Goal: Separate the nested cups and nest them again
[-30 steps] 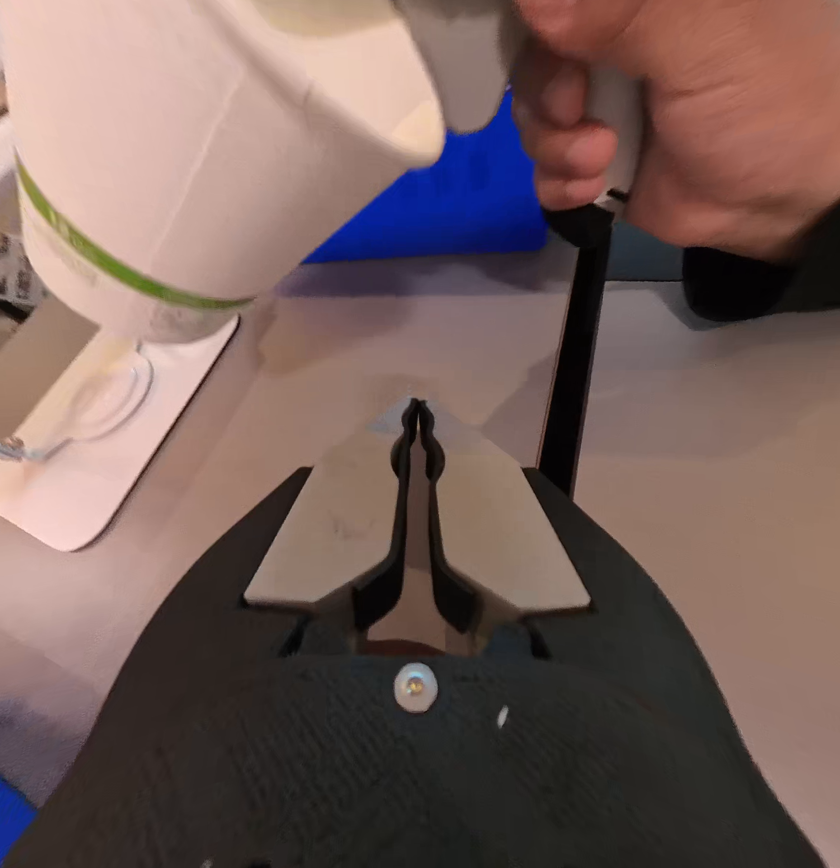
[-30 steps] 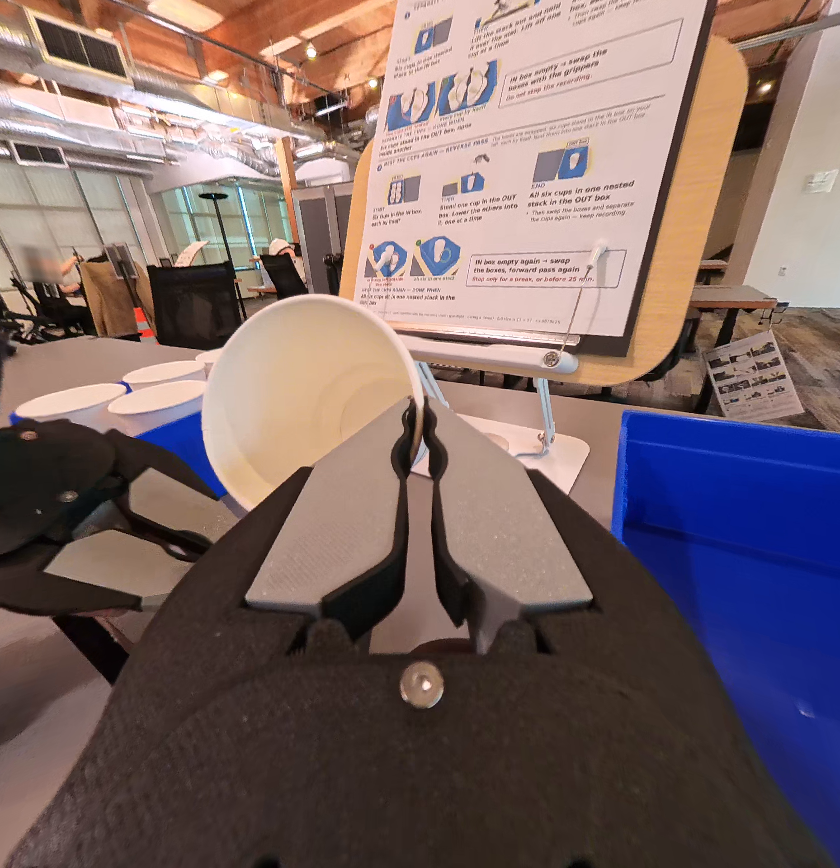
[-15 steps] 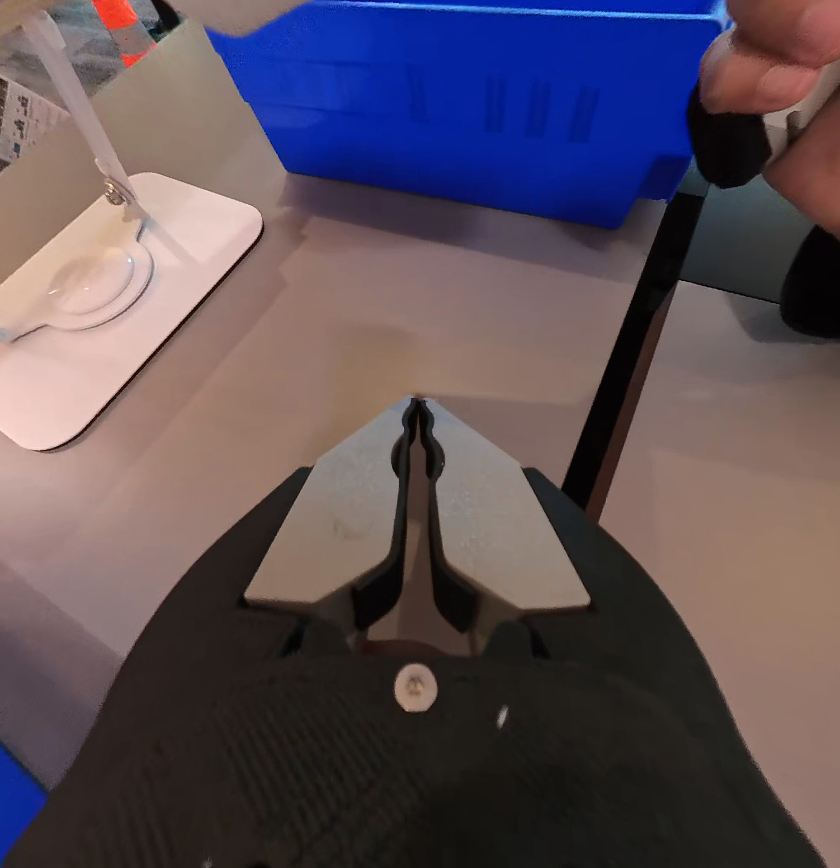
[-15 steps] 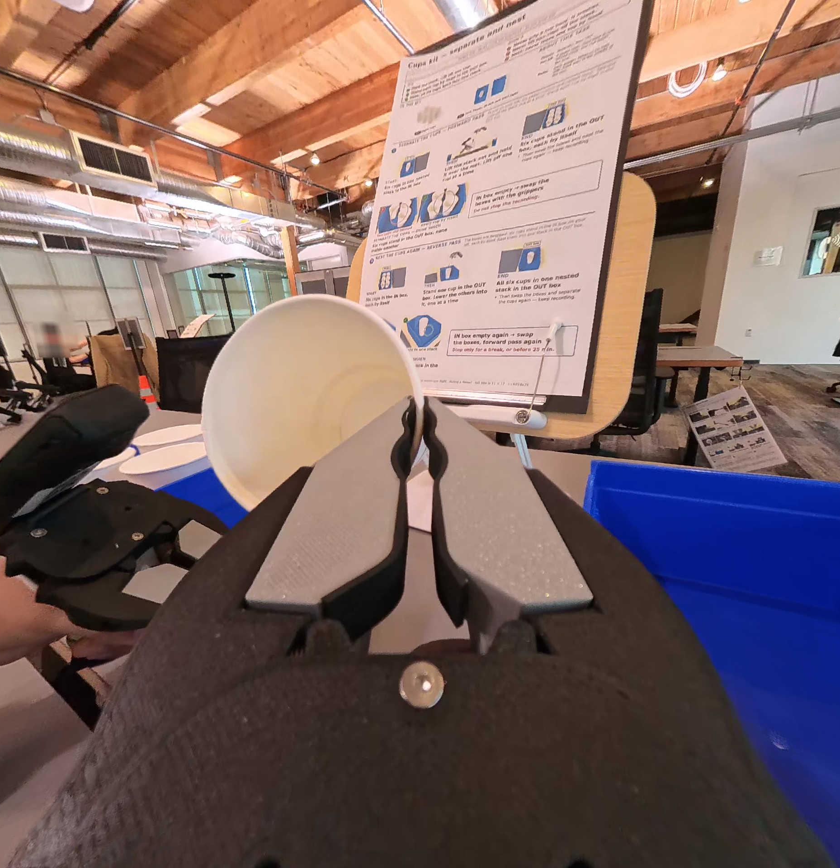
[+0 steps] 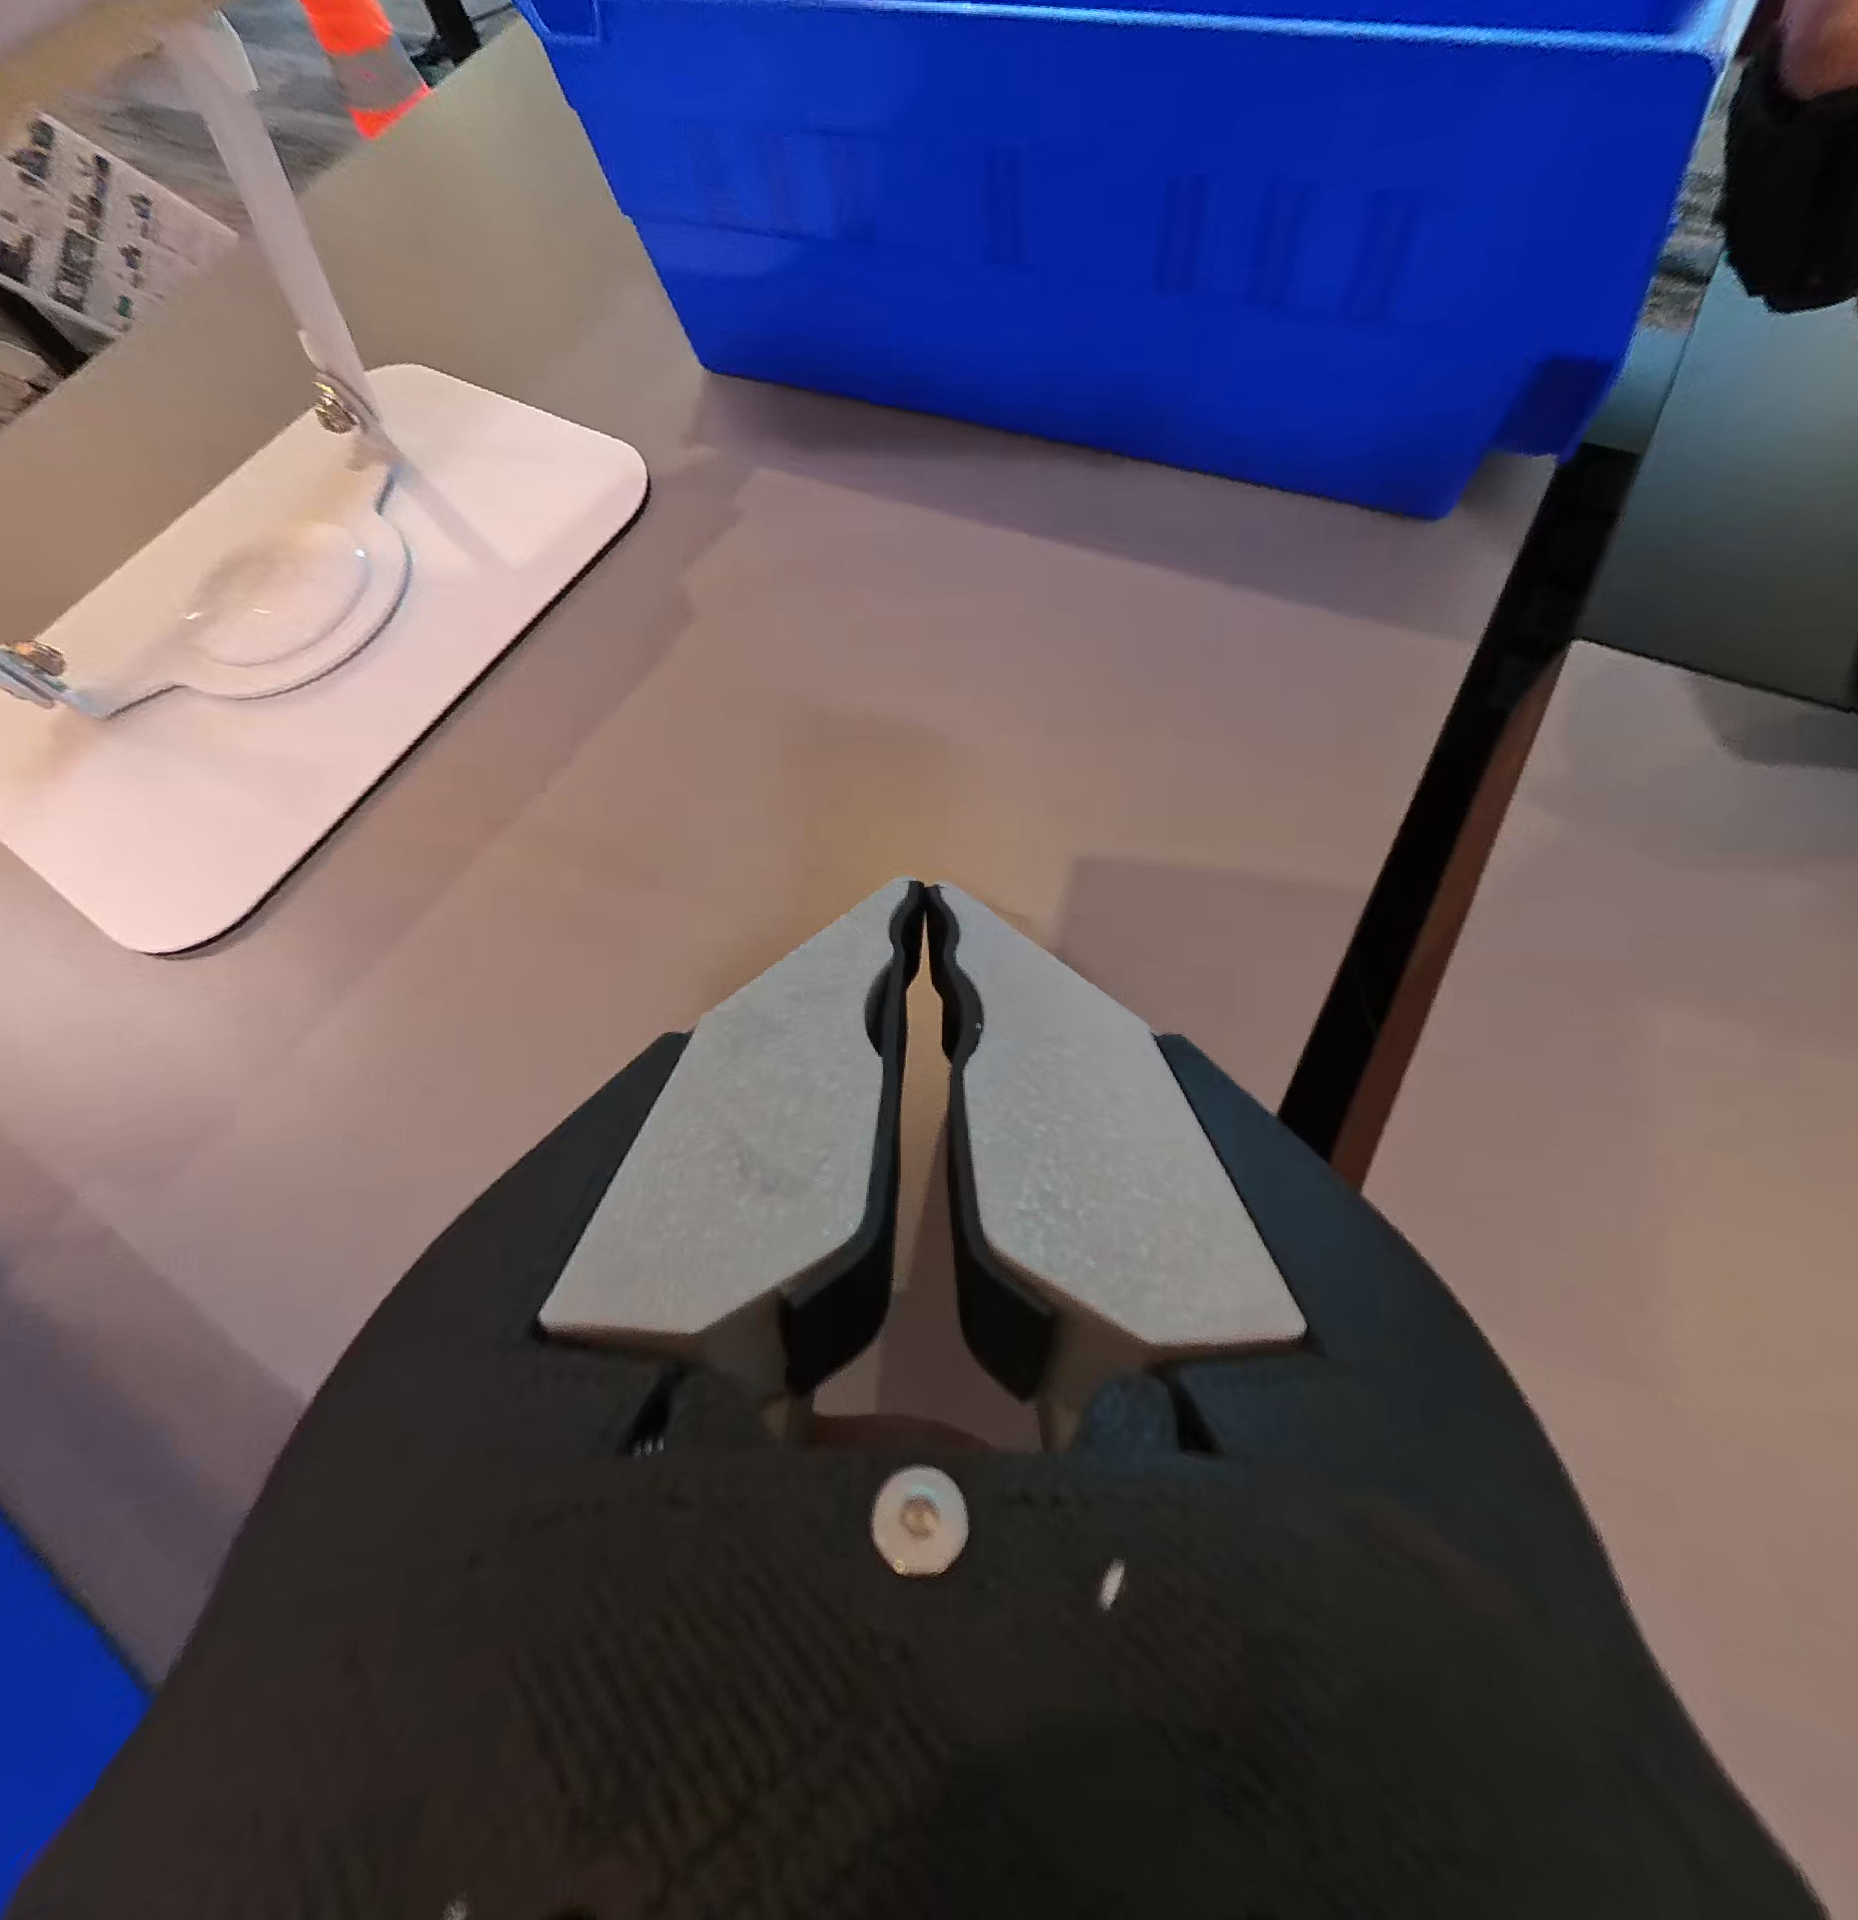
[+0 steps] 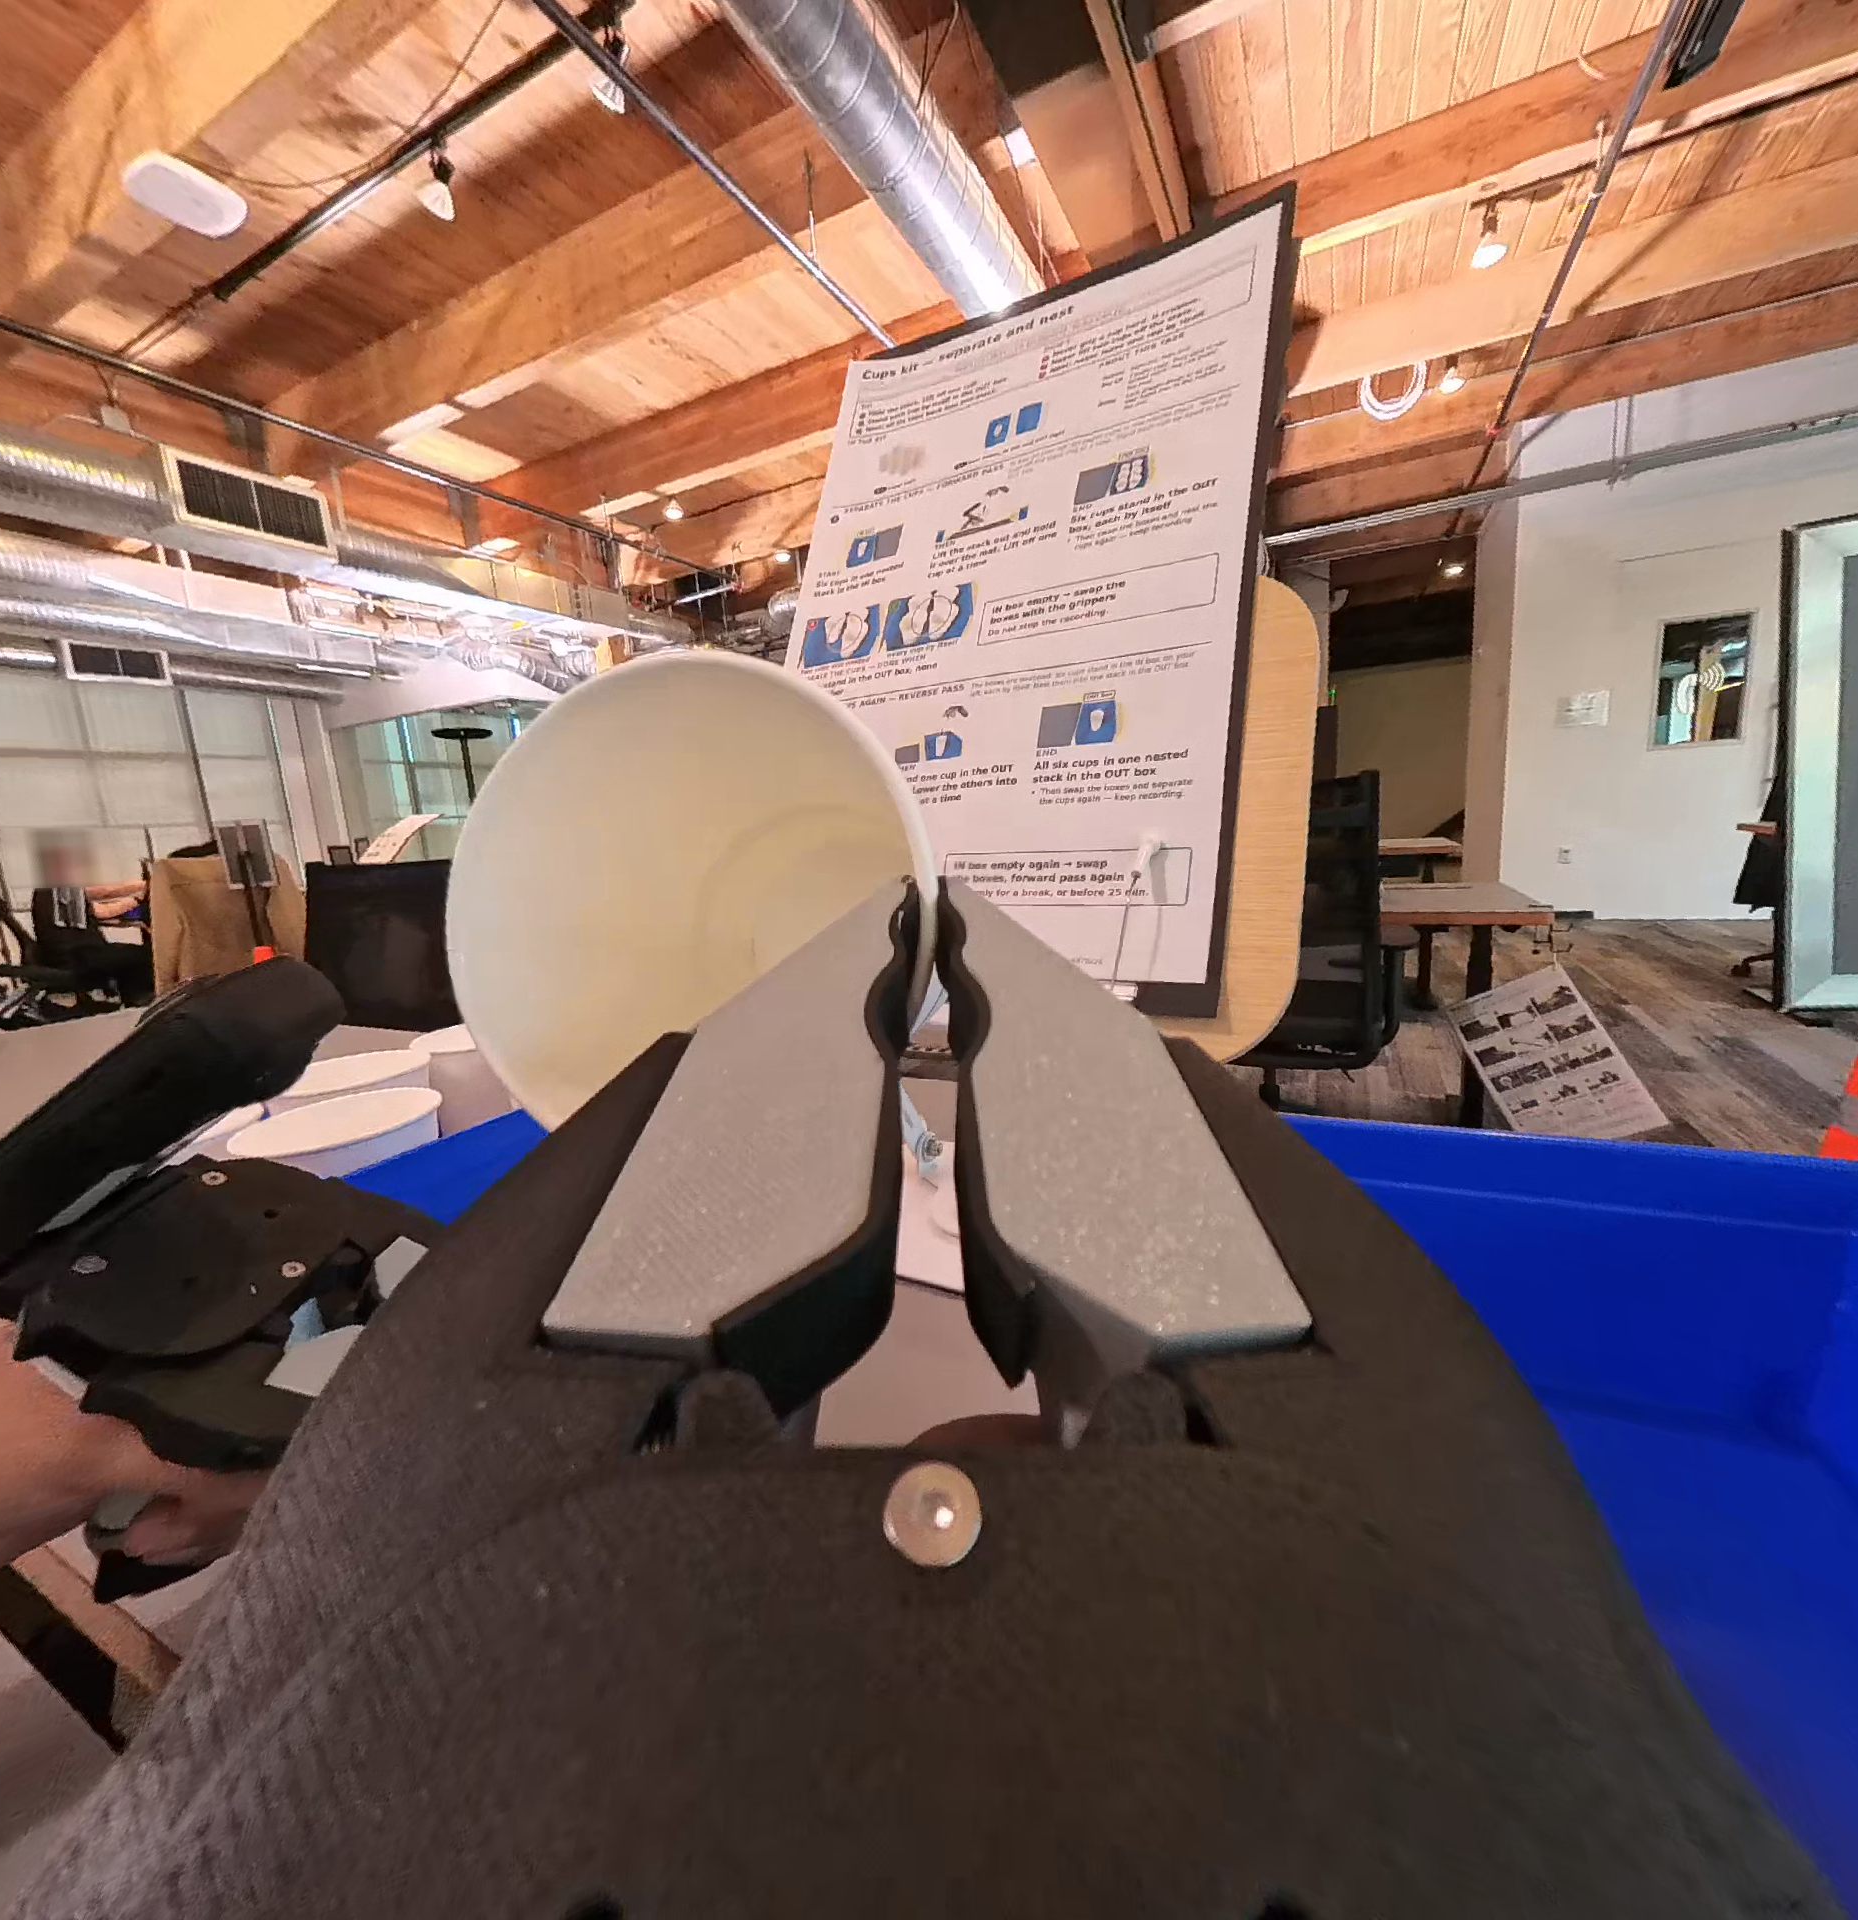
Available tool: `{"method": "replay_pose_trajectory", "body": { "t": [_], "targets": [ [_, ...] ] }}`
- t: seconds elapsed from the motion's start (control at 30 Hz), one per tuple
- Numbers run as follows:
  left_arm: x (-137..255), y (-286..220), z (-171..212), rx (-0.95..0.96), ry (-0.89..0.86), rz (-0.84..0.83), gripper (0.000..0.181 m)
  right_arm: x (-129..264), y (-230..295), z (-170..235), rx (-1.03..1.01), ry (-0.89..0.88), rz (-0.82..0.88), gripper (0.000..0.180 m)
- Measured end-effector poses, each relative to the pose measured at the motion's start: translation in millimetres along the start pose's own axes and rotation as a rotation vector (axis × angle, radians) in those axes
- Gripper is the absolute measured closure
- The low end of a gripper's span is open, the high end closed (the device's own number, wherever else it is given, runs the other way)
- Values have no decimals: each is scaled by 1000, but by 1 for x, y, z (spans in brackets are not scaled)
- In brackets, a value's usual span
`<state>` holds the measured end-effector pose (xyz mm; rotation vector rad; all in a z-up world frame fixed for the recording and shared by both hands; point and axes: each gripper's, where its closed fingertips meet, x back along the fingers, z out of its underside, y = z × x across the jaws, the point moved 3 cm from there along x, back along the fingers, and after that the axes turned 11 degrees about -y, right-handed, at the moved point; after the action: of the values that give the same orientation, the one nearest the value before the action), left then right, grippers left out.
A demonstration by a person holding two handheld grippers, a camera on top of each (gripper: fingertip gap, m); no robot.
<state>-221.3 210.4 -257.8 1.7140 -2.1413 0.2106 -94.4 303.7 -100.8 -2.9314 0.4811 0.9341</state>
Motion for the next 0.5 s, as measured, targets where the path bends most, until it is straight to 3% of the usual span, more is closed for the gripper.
{"method": "replay_pose_trajectory", "body": {
  "t": [0.5],
  "targets": [
    [-2, 3, 3, -16, 16, -23, 181, 9, -9, -23, 26, -105, 47, 180]
  ]
}}
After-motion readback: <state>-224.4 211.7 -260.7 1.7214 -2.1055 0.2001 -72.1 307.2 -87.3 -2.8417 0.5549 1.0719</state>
